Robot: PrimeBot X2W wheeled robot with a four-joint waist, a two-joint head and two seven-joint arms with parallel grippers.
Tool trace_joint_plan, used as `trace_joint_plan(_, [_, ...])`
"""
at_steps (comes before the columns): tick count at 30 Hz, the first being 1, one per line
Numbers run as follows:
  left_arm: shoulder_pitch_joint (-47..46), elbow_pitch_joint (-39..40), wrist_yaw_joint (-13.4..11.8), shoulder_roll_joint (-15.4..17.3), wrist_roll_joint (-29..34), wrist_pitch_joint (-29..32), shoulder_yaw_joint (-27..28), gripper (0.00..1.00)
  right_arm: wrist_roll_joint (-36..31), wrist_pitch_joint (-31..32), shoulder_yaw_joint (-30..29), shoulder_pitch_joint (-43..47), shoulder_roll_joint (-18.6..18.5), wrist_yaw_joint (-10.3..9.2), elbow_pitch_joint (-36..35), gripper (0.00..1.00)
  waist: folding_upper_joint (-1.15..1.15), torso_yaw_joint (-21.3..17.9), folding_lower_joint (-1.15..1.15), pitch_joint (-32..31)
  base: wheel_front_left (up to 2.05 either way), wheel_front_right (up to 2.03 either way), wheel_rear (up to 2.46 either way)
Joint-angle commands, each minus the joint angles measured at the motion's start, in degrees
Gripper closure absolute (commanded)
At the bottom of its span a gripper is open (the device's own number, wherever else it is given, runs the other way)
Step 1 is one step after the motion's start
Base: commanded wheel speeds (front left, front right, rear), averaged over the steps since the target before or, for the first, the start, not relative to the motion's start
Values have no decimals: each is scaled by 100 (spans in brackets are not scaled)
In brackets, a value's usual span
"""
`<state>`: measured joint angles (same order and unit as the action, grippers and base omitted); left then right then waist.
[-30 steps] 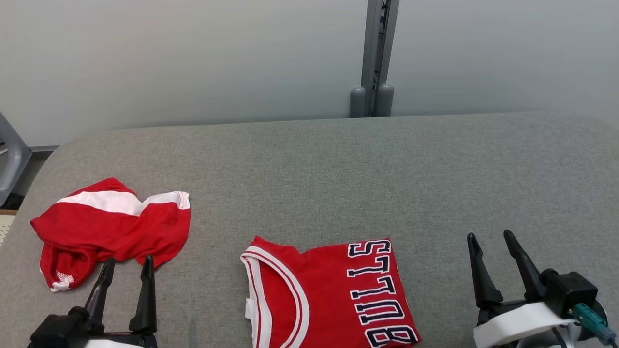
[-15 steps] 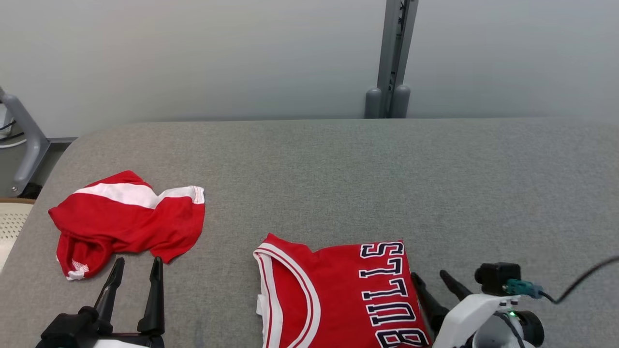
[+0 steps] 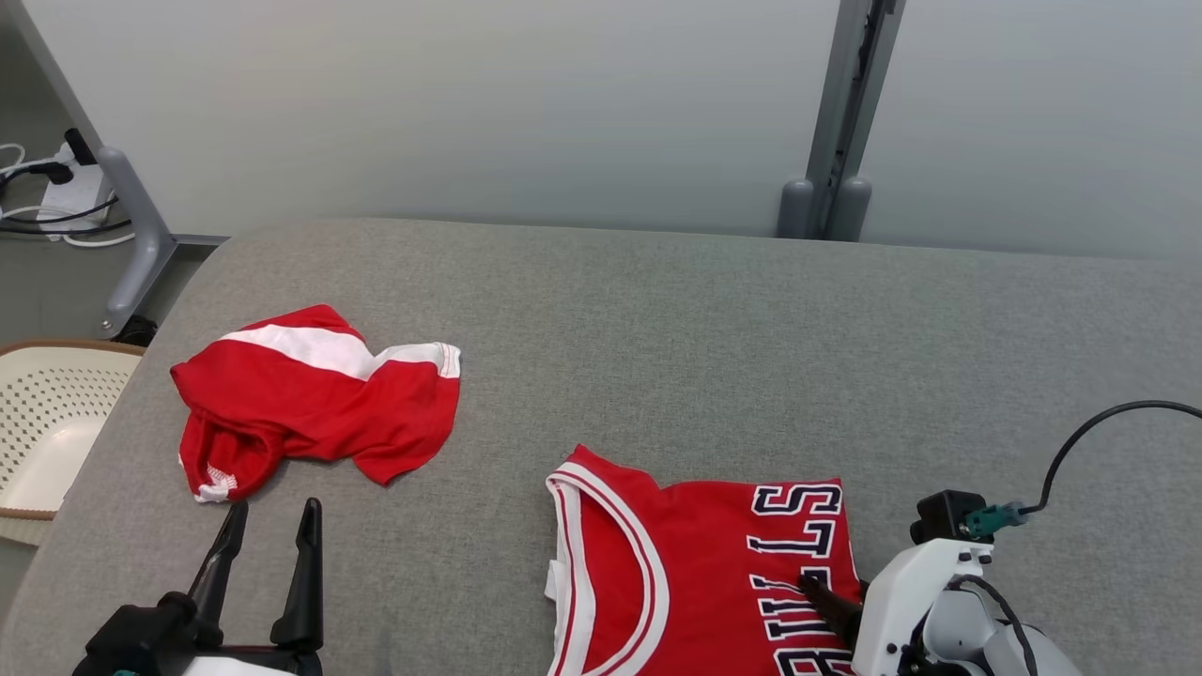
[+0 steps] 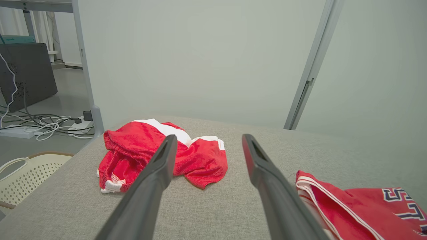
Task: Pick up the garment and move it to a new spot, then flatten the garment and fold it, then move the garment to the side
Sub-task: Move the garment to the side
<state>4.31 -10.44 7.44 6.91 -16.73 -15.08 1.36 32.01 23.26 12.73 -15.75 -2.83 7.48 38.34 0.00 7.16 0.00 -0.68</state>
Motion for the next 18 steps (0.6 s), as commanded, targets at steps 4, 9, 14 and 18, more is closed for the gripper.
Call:
trace_joint_plan(4, [-89,-31,6,57,-33,-8,-15,0,63,85,0,-44,-13,2,201,18,0,105,0,-6,0,0,0])
trace_joint_plan(9, [-82,-68,7,81,-49,-8,-18,0,100,-295,159,-166,-26,3,54,100,0,123,0,-19,0,0,0])
trace_joint_plan(14, [-107,-13,7,109,-57,-8,-148,0,-60,-609,177,-322,-32,3,-27,100,0,-53,0,5,0,0,0])
trace_joint_plan(18, [-191,100,7,159,-86,-7,-421,0,-373,-720,51,-523,-34,2,-65,100,0,-311,0,90,0,0,0])
